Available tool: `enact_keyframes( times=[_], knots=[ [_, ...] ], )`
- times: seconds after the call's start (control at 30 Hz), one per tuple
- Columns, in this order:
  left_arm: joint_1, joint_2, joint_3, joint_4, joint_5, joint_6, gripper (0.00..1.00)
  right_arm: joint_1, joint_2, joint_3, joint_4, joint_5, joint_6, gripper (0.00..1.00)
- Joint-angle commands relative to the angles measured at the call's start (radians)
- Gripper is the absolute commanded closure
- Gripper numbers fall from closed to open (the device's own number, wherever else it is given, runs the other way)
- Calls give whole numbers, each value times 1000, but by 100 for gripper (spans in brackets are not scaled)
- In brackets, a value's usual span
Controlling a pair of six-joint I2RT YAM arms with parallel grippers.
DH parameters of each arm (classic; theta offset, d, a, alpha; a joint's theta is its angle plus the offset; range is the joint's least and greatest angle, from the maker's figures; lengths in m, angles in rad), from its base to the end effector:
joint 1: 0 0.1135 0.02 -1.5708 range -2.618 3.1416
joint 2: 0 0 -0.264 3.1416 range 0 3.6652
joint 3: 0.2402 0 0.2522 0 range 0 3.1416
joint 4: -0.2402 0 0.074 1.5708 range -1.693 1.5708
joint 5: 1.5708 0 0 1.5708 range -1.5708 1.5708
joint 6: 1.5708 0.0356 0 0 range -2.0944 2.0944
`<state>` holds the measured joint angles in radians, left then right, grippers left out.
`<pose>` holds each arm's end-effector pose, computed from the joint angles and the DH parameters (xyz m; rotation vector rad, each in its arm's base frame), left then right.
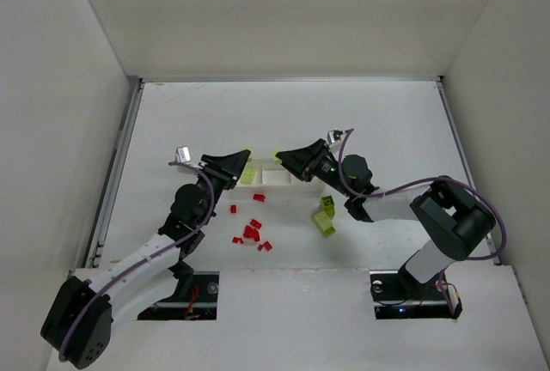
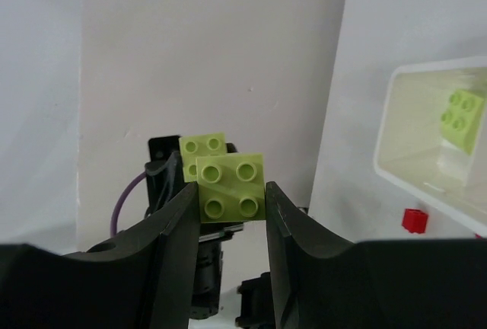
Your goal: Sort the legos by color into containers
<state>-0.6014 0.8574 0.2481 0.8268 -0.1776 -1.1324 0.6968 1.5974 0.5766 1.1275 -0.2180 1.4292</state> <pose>0.1593 -0.1017 0.2457 -0.5465 1.3846 -1.3191 0.2361 0.2076 0.2115 0.4319 1.7271 1.8125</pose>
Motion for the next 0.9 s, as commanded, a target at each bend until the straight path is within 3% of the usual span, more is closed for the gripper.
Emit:
enact_keyframes(
  times=[0.0,0.27,0.57,0.87],
  knots=[
    [30,-87,-23,-76,-23,83,80,-9,-31,-14,9,11,-39,81],
    [50,-227,8,-337,-57,209,80,43,16,130,-309,86,-234,80],
    [53,-224,60,-512,-108,302,79,135,136,380,-656,246,-460,78],
    [64,-204,83,-526,-118,336,78,154,229,503,-735,287,-501,74]
  ],
)
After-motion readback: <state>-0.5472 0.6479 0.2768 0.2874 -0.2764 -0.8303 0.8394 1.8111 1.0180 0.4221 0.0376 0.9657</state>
